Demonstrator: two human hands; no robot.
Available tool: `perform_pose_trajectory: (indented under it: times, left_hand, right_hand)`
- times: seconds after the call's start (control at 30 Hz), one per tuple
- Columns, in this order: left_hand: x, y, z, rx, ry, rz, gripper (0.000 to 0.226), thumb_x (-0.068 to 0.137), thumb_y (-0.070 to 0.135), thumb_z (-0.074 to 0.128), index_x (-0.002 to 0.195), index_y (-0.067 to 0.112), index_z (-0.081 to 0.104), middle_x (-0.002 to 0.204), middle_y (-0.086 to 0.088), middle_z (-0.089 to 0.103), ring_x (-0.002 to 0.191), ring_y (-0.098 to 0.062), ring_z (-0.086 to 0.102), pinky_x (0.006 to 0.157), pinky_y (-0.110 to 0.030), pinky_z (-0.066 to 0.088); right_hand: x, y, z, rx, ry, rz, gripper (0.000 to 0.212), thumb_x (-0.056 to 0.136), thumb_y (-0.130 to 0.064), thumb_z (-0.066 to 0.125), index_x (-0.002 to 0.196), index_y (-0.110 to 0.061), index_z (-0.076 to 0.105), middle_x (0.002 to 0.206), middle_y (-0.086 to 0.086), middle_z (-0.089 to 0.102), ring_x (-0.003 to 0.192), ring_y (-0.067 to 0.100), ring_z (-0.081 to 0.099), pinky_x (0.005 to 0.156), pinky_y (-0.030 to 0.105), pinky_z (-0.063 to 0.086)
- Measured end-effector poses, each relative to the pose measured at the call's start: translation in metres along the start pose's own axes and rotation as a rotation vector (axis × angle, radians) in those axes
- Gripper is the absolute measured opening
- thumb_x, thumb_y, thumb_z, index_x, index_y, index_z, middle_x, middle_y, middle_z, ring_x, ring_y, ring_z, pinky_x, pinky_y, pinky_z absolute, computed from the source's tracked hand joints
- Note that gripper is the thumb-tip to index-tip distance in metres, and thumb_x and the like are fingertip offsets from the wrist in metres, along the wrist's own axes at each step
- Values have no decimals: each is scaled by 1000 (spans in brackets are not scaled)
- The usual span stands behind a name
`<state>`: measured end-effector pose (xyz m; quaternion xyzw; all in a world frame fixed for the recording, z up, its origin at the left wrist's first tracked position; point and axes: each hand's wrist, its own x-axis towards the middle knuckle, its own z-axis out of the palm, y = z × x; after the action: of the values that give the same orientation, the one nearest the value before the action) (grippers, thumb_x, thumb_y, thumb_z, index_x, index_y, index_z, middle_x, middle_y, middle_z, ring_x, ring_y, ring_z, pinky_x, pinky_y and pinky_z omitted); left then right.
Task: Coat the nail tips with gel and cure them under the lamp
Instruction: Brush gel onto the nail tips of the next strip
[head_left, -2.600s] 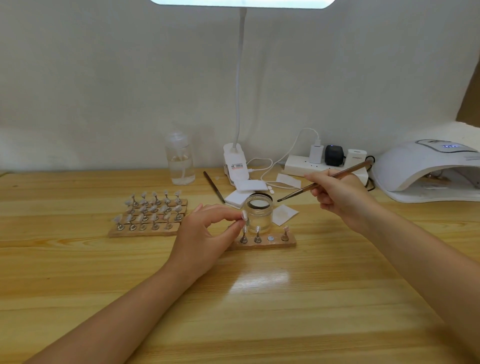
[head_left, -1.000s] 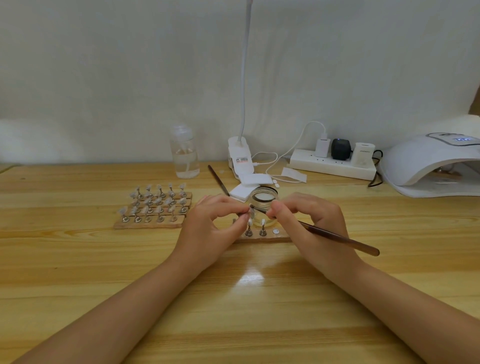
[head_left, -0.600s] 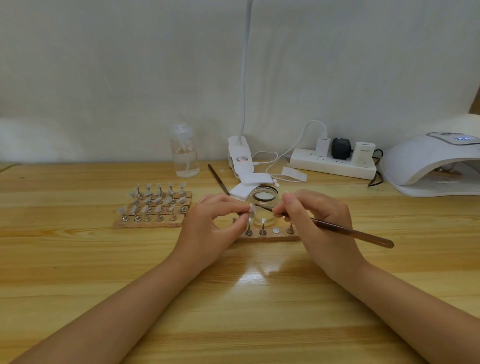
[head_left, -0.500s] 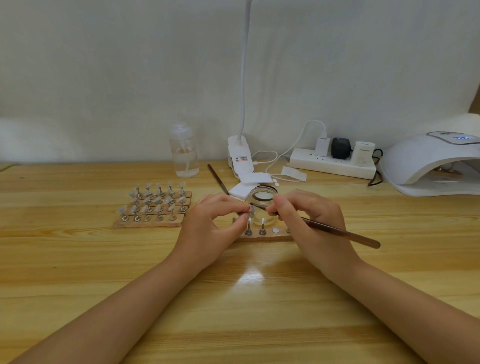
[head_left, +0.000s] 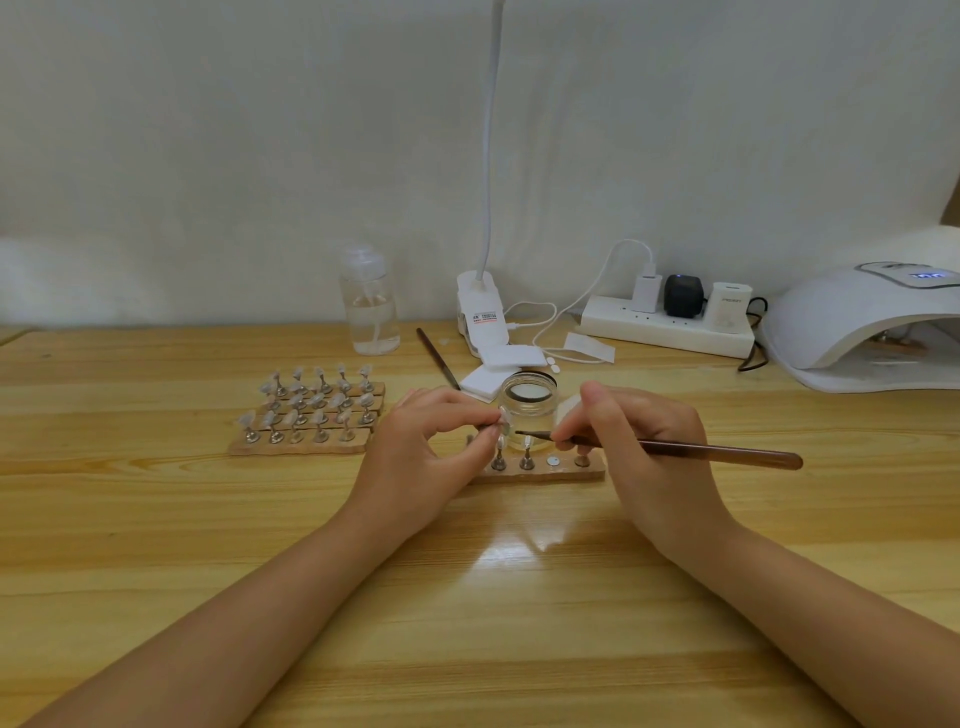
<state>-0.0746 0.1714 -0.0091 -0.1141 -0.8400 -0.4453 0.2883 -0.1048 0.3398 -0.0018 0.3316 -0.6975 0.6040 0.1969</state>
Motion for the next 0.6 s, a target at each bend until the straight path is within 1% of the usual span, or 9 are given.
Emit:
perform_pose_trajectory:
  times: [0.1,0.17,0.23,0.33,0.43,0.47,0.53,0.6]
  left_hand:
    - [0,0,0,4,-12,1,30,77,7,69,84,37,66,81,18,64,89,-12,59,87,-40,45]
    - [0,-1,0,2,-16,5,28,77,7,69,85,34,67,81,17,65,89,-13,58,86,-41,45]
    - [1,-1,0,3,-17,10,29,77,7,69,85,35,66,81,15,65,89,-14,58,86,-41,45]
    - [1,-1,1,0,-19,5,27,77,7,69,85,33,67,81,15,65,89,-15,58,86,-42,45]
    - [0,-1,1,-1,-20,5,25,77,7,69,86,30,68,81,16,65,88,-15,58,86,-43,45]
    - [0,-1,1,0,-20,5,25,77,6,69,86,30,68,81,17,64,88,-14,59,86,-42,45]
    - [0,-1,1,1,-16,2,26,77,7,69,86,31,67,82,18,64,89,-13,59,87,-41,46]
    - [0,0,0,-1,-10,2,29,77,6,69,85,34,66,81,19,63,89,-12,59,87,-40,46]
  right_hand:
    - [1,-2,0,-44,13,-27,31,87,-34,42,68,-25,65,64,-8,65,65,1,61,61,13,45]
    - [2,-4,2,-107,-1,-37,26,88,-34,46,71,-28,65,70,-10,66,70,2,62,62,17,48]
    - [3,-4,4,-140,-12,-40,22,90,-27,52,73,-26,66,74,-13,66,73,2,62,64,20,50]
    - [2,-3,5,-144,-22,-37,23,88,-21,51,73,-21,68,74,-13,66,74,1,62,65,19,49]
    - [1,-2,3,-114,-17,-24,25,89,-24,52,70,-22,68,72,-9,67,72,2,63,59,16,49]
    - [1,-1,3,-105,-11,-24,27,90,-27,52,68,-23,67,70,-8,67,70,3,64,59,15,48]
    - [0,-1,3,-84,0,-20,32,88,-34,47,66,-22,67,66,-6,67,65,3,63,61,14,47]
    - [0,0,2,-48,13,-10,36,86,-35,44,64,-20,67,63,-5,65,61,3,62,61,15,46]
